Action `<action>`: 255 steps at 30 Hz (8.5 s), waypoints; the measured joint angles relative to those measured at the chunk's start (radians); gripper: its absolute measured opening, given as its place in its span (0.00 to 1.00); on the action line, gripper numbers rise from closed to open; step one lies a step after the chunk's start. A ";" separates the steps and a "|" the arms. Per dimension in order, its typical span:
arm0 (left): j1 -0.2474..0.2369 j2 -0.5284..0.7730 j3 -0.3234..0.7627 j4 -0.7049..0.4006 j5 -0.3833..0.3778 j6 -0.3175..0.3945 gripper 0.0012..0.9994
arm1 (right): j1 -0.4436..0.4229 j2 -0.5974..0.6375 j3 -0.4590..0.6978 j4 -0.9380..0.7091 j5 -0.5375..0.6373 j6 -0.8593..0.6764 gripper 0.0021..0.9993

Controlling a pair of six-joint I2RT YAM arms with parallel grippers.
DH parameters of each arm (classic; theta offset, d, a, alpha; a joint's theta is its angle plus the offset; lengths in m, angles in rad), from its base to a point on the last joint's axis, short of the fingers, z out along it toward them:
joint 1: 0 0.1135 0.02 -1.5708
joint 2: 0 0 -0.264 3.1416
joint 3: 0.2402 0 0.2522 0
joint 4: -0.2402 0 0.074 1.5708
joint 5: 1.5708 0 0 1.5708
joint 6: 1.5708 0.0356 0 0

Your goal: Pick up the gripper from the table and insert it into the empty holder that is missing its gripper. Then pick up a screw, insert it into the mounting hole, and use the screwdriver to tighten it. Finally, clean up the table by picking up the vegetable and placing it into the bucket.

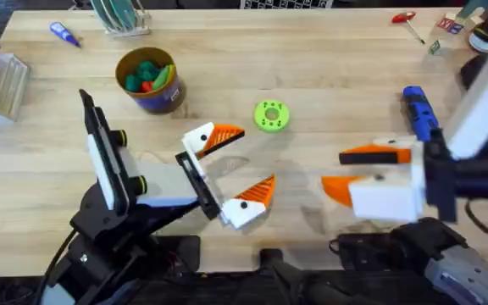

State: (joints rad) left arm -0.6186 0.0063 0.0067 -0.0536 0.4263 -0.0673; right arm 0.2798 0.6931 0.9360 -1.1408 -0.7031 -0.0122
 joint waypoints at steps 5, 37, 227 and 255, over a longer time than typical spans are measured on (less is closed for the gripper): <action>0.000 0.000 0.000 0.000 0.000 0.000 0.99 | 0.000 -0.046 -0.002 -0.035 -0.040 -0.083 0.87; 0.000 0.000 0.000 0.000 -0.001 0.007 0.01 | 0.000 -0.048 -0.004 -0.047 -0.029 -0.124 0.87; 0.000 0.000 0.000 -0.002 -0.057 0.007 0.01 | 0.460 0.268 -0.199 1.721 0.162 0.061 0.02; 0.000 0.000 0.000 -0.002 -0.064 0.007 0.01 | 0.505 0.328 -0.199 1.725 0.160 0.062 0.02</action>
State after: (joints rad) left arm -0.6186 0.0063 0.0067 -0.0555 0.3618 -0.0601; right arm 0.7853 1.0214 0.7372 0.5838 -0.5435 0.0494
